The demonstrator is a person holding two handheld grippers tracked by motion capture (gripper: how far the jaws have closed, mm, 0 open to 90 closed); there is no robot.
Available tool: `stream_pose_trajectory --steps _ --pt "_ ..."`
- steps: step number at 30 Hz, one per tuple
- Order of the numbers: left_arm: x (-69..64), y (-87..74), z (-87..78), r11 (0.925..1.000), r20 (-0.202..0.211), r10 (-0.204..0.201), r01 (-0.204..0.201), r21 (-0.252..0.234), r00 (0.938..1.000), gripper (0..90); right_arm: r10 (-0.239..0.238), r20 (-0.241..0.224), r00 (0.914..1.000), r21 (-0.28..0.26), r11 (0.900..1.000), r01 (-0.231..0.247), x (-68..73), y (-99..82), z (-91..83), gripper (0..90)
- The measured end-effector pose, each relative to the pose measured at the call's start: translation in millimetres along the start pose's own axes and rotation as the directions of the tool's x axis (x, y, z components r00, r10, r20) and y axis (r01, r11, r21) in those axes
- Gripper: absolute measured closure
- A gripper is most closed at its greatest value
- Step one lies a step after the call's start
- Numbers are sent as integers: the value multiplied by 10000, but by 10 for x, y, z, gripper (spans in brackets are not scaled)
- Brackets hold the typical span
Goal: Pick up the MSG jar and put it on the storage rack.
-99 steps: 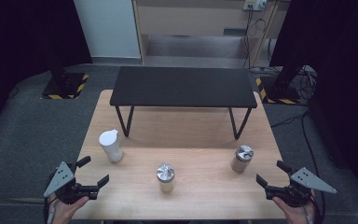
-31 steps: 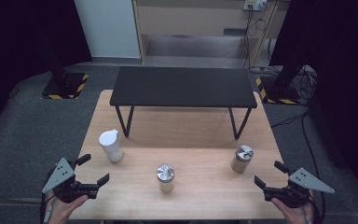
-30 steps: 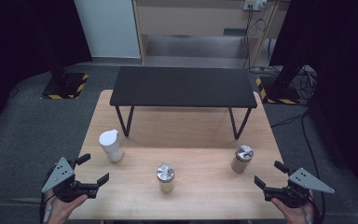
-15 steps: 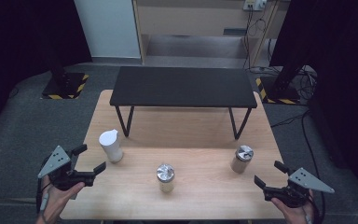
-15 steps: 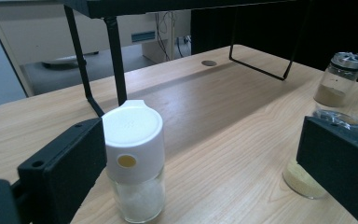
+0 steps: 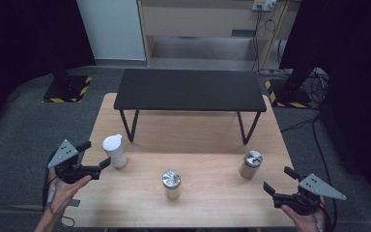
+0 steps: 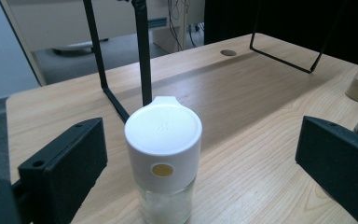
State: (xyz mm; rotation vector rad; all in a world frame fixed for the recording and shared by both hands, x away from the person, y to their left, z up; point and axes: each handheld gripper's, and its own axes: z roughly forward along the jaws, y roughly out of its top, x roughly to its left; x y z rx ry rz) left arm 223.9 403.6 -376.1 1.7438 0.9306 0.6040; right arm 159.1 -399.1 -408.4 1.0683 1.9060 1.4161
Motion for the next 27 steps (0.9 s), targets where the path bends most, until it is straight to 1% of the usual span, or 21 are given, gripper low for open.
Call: stream_pose_trajectory --steps 2,5,6,8,10,14,17,19,21,24,27 --pt "7 0 27 10000 -40 51 -51 38 10000 9 -3 3 10000 -1 10000 3 0 -1 0 44" --pt "38 -12 83 10000 -43 -67 67 65 10000 9 6 -4 10000 7 10000 -6 -2 -1 2 45" --pt "40 -7 96 9999 -45 -34 34 105 10000 9 7 -2 10000 18 10000 -7 -1 0 3 45" --pt "28 20 130 9994 -148 214 -210 265 9997 10 1 -13 10000 12 10000 -1 -4 -1 4 45" --pt "43 18 147 9998 -84 76 -74 200 9999 9 11 -18 10000 13 10000 -11 -7 -2 5 46" --pt "65 42 197 9996 -78 170 -168 226 9998 10 -11 -14 10000 30 10000 12 -6 -1 7 46" --pt "108 32 241 9998 -16 -3 3 218 10000 10 -32 -7 10000 40 10000 32 -2 2 7 46" --pt "112 39 274 9994 -58 137 -136 314 9999 11 -42 3 10000 51 10000 42 0 3 7 47" --pt "123 33 287 9995 -21 90 -89 290 10000 10 -38 5 10000 48 10000 38 -1 2 9 47" --pt "123 47 325 9991 -40 178 -176 374 9998 11 -21 5 10000 66 10000 20 0 3 12 47" --pt "146 46 384 9990 -27 157 -155 430 9999 12 -47 8 10000 64 10000 47 2 4 11 48"
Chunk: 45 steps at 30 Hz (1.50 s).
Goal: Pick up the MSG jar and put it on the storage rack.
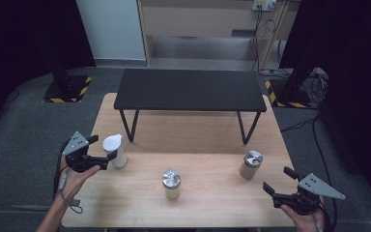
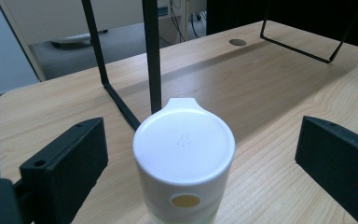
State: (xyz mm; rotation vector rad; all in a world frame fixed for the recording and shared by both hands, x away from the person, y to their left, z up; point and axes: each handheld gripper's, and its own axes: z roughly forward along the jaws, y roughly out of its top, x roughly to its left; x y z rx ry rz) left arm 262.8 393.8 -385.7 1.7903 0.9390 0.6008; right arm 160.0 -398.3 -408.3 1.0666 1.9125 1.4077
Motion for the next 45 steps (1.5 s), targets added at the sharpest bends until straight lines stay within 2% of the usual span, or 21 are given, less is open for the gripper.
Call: stream_pose_trajectory --steps 4,9,20,27,30,40,45 --pt "6 5 48 9999 -26 92 -92 86 10000 13 14 -11 10000 14 10000 -14 -1 1 1 49" --pt "34 -28 110 9999 -28 -30 30 153 10000 16 21 -26 10000 23 10000 -21 -5 0 3 49" --pt "20 -64 210 9998 1 15 -15 211 10000 27 19 -17 10000 54 10000 -18 -4 3 6 49" --pt "35 -136 268 9997 -57 -141 142 210 9999 49 4 -18 10000 67 10000 -4 -4 3 8 49" --pt "51 -178 285 9996 -51 -256 257 153 9997 63 7 -9 10000 64 10000 -7 -2 4 7 50" --pt "55 -247 325 9997 -86 -254 255 67 9996 122 3 -1 10000 82 10000 -3 -2 4 11 50" --pt "49 -279 331 9996 -90 -274 274 6 9996 180 7 -4 10000 80 10000 -7 -3 4 11 50"
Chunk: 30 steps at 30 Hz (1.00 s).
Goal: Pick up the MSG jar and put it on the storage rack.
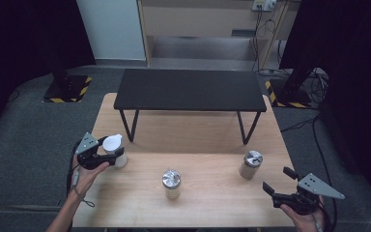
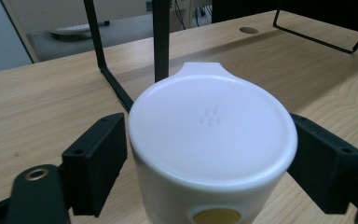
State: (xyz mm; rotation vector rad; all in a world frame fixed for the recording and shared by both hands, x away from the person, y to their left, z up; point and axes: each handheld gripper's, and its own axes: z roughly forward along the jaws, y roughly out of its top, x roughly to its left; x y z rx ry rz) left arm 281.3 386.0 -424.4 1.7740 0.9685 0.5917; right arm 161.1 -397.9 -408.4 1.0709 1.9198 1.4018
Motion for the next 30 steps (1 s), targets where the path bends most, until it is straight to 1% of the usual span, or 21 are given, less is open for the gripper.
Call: stream_pose_trajectory --steps 1,3,5,6,7,8,11,13,17,21,24,27,30 --pt "-11 -13 -1 10000 -57 36 -37 -40 10000 196 -1 -2 10000 1 10000 1 0 0 0 50" --pt "-2 -28 4 10000 -9 -20 20 -59 10000 227 -8 -1 10000 4 10000 8 1 0 2 50" --pt "-27 -47 0 9999 -161 22 -24 -150 9999 249 -6 2 10000 2 10000 6 1 1 2 50" --pt "-20 -51 2 9999 -85 3 -5 -168 10000 262 -6 4 10000 3 10000 6 2 1 2 50" --pt "-26 -55 2 9998 -79 64 -66 -190 9999 285 -8 7 10000 5 10000 8 2 1 1 50" --pt "-39 -54 1 9997 -126 144 -146 -193 9998 290 -5 9 10000 3 10000 5 2 0 1 51" --pt "-36 -55 -2 9997 -125 91 -94 -206 9999 293 4 11 10000 10 10000 -4 3 1 4 50" --pt "-47 -50 -2 9997 -151 159 -162 -189 9998 294 -11 8 10000 7 10000 11 4 2 4 50" --pt "-51 -49 -3 9997 -169 116 -119 -190 9998 294 32 5 10000 19 10000 -32 1 1 5 51" --pt "-57 -32 -3 9998 -173 161 -164 -134 9997 295 31 4 10000 20 10000 -31 0 1 5 52" --pt "-56 -17 -2 9997 -104 224 -225 -107 9997 295 26 5 10000 15 10000 -26 1 1 6 53" --pt "-47 -4 -8 9997 29 162 -162 -191 9999 295 24 14 10000 2 10000 -24 1 -1 5 53" --pt "-51 42 -21 9993 105 302 -300 -217 9995 295 29 13 10000 14 10000 -29 2 0 5 53"
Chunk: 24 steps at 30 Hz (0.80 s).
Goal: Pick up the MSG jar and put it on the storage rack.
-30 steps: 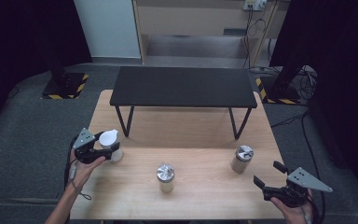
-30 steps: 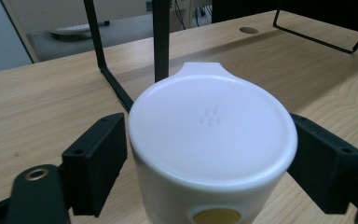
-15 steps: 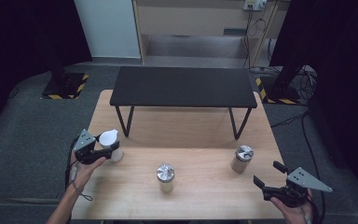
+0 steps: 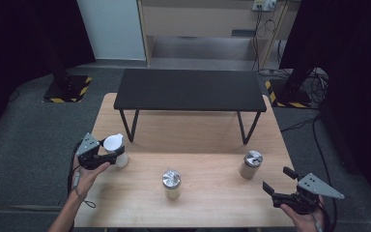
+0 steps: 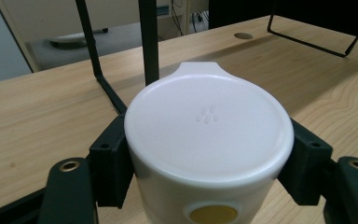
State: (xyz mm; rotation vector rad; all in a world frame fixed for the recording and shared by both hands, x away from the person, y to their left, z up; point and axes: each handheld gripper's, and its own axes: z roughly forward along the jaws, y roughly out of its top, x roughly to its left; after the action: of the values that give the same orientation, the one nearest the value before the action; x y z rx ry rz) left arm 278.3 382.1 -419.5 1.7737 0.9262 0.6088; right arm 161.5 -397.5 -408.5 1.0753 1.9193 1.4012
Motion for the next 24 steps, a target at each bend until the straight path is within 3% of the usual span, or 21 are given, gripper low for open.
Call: stream_pose_trajectory --steps 8,24 --pt "20 169 -49 10000 438 41 -38 -60 9990 295 -10 -12 10000 8 10000 10 1 2 1 53" --pt "95 548 -95 9988 1390 489 -483 -75 9891 295 -43 -15 10000 1 10000 43 0 1 -1 53"
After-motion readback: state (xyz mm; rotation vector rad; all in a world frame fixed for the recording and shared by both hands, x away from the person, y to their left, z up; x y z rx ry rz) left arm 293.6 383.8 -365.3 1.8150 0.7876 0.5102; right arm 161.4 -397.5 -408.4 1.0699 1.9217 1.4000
